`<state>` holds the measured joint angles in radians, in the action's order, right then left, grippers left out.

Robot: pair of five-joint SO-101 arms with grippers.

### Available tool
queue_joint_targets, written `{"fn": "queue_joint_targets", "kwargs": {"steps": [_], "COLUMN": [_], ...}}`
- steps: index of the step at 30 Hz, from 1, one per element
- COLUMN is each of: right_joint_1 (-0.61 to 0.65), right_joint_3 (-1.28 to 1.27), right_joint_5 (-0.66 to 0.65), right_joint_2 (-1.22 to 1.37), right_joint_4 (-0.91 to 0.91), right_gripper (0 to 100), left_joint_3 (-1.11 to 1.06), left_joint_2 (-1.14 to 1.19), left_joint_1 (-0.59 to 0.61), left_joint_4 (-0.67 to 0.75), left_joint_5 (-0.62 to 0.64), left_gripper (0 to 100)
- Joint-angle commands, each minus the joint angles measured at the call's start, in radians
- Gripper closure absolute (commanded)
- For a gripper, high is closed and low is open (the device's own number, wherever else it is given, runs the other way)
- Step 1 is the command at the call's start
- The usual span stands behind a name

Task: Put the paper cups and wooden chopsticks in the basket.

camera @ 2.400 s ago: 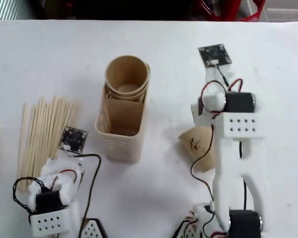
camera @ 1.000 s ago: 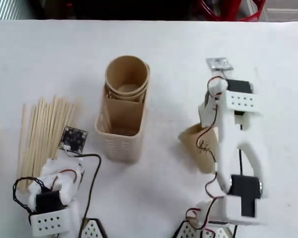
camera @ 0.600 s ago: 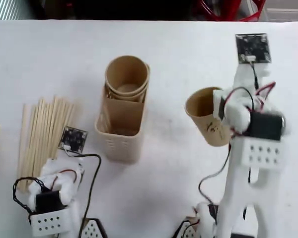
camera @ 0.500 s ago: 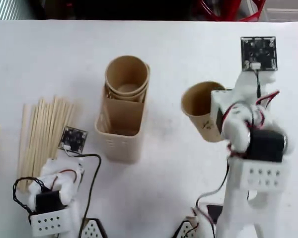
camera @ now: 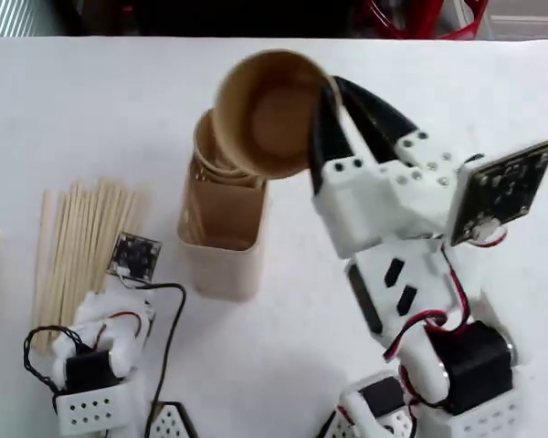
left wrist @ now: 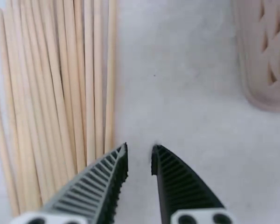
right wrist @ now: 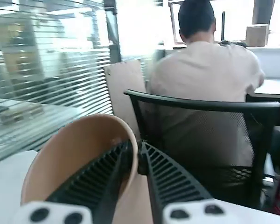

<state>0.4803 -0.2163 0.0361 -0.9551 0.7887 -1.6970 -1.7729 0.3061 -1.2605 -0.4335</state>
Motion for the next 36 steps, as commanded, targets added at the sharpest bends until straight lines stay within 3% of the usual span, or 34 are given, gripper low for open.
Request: {"fn": "queue_joint_targets", "kwargs": {"steps": [1,7,17,25,33,36], "right_joint_1": [0.09,0.091,-0.021,-0.021,-0.021,-0.021], "right_joint_3": [-0.029,-0.094,-0.192,-0.302,-0.427,-0.465], "right_joint_5": [0.002,0.0,0.0,0.0,0.002,0.002], "right_joint_2": [0.085,0.243,0.34,0.389,0.418,0.43], "right_joint_4": [-0.087,-0.211,-0.334,-0.348,-0.348,-0.351], "right_gripper": [98.1,98.1,98.1,97.9,77.4,77.3], "left_joint_3": [0.002,0.002,0.002,0.002,0.002,0.002], "left_joint_2": [-0.007,-0.007,-0.007,-0.007,-0.007,-0.007], "left_joint_1": [0.005,0.005,0.005,0.005,0.005,0.005], "left_joint_4": [-0.005,-0.005,-0.005,-0.005,-0.005,-0.005], "left_joint_5": [-0.006,-0.006,-0.006,-0.006,-0.006,-0.006], "left_gripper": [90,90,90,90,90,90]}}
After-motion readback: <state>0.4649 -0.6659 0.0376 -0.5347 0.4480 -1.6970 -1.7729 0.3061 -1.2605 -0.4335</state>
